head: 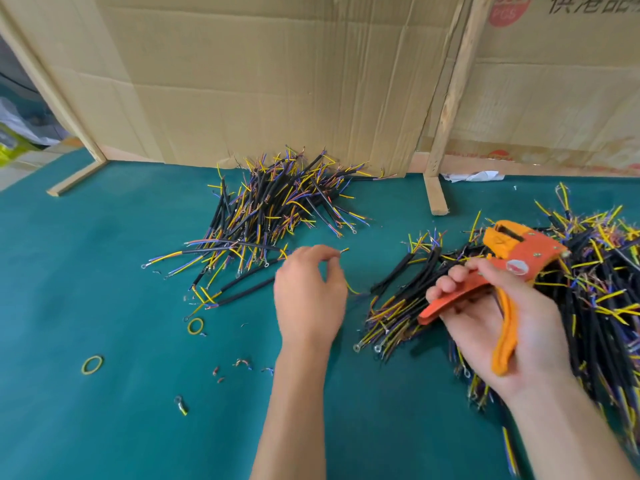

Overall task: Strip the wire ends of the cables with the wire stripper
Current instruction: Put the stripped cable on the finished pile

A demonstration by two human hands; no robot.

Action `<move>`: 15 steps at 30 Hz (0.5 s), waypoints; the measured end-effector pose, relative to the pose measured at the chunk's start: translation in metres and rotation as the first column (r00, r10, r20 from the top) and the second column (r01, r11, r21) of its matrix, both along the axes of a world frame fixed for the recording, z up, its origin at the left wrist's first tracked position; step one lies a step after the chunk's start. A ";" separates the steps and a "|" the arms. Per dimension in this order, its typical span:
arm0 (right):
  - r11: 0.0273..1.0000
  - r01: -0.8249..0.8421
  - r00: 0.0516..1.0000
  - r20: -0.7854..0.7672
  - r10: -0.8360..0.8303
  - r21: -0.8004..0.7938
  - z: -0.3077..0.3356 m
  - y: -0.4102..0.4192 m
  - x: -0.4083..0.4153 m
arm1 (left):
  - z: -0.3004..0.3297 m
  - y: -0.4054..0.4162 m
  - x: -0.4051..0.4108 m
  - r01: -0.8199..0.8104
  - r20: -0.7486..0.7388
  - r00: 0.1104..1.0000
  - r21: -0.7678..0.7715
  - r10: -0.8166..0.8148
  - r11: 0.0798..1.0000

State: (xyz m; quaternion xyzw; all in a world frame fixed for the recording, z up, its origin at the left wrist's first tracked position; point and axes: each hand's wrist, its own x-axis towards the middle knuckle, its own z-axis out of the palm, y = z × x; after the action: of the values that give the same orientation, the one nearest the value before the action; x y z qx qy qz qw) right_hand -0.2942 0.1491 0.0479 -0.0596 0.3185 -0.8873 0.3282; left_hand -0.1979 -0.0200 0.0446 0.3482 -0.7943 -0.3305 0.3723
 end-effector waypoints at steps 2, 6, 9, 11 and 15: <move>0.998 -0.060 0.998 -0.009 0.060 0.028 -0.003 -0.005 0.005 | -0.005 -0.026 0.018 -0.239 0.137 0.961 -0.029 0.240 0.971; 0.978 -0.193 0.979 -0.044 0.197 0.085 -0.004 -0.016 0.017 | -0.015 -0.040 0.027 -0.342 0.365 0.873 -0.015 0.324 0.940; 0.949 -0.277 0.951 -0.099 0.293 0.149 -0.004 -0.016 0.020 | -0.019 -0.039 0.024 -0.330 0.365 0.876 -0.023 0.315 0.944; 0.936 -0.306 0.937 -0.118 0.328 0.172 -0.003 -0.015 0.022 | -0.020 -0.040 0.024 -0.307 0.348 0.890 -0.018 0.294 0.951; 0.929 -0.330 0.928 -0.123 0.352 0.166 0.001 -0.014 0.023 | -0.012 -0.033 0.018 -0.136 0.116 0.985 0.054 0.130 0.989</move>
State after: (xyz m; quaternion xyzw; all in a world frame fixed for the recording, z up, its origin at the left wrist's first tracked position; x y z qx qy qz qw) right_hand -0.2713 0.1350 0.0488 -0.1572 0.3896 -0.7845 0.4562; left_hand -0.1795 -0.0530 0.0325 0.4298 -0.7784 -0.3090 0.3374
